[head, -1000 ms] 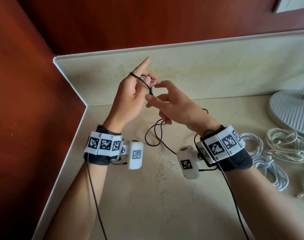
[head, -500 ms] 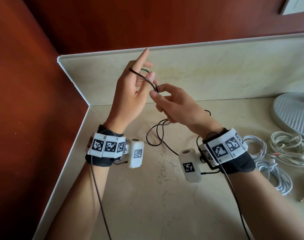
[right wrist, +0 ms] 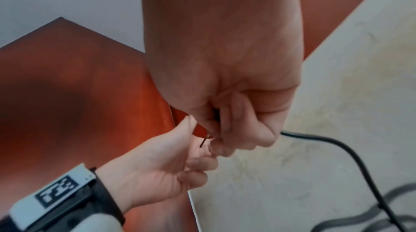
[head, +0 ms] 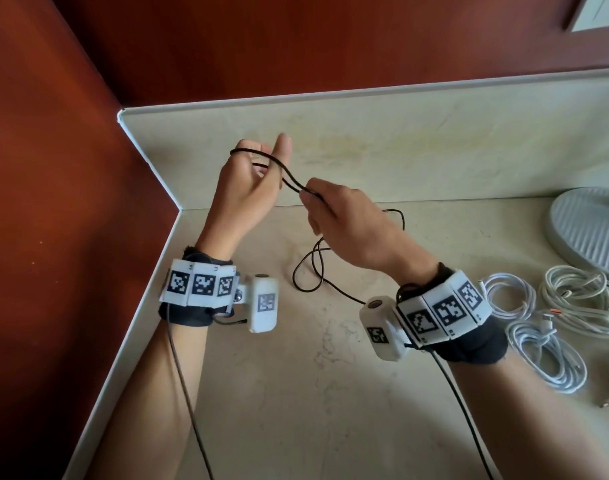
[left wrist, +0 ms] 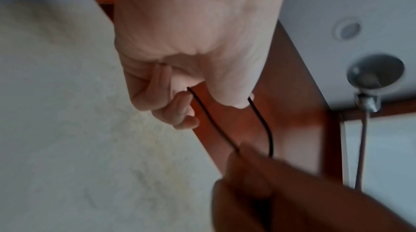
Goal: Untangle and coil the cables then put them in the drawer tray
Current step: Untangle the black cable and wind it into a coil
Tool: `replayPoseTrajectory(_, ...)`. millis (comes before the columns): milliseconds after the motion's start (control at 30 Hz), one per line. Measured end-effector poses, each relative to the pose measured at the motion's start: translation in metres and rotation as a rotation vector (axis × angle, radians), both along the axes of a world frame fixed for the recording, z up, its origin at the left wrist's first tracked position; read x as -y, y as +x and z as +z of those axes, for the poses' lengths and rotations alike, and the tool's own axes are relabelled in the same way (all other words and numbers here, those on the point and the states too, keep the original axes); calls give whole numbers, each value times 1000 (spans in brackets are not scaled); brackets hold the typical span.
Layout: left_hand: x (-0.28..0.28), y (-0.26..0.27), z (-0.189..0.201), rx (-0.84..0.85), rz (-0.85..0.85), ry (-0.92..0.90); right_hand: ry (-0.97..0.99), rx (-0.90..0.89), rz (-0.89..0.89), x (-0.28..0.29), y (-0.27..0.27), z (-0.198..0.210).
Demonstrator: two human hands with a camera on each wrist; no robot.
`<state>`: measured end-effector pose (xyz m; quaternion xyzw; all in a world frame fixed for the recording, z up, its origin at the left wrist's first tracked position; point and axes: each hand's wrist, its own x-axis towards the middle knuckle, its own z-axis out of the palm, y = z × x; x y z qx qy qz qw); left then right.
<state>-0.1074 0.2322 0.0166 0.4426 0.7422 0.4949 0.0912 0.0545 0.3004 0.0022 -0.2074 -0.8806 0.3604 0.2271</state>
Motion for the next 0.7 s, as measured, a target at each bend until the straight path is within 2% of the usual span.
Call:
replayPoseTrajectory(100, 6, 0, 6, 205, -209, 27, -211, 37, 44, -4, 4, 4)
replayPoseTrajectory(200, 12, -3, 9, 225, -313, 21, -456, 17, 194, -11, 12, 8)
replayPoseTrajectory(267, 12, -4, 9, 224, -284, 8, -601, -34, 208, -13, 13, 7)
replayPoseTrajectory(300, 12, -4, 9, 234, -257, 2, -597, -68, 169, -14, 11, 5)
replayPoseTrajectory(400, 12, -3, 12, 267, -195, -27, -403, -178, 65, -14, 1, -4)
replayPoseTrajectory(533, 12, -1, 16, 325, -142, -101, -298, -317, 63, -12, 2, -1)
replayPoseTrajectory(700, 9, -3, 17, 388, -64, -181, -214, -370, 30, -7, 0, -1)
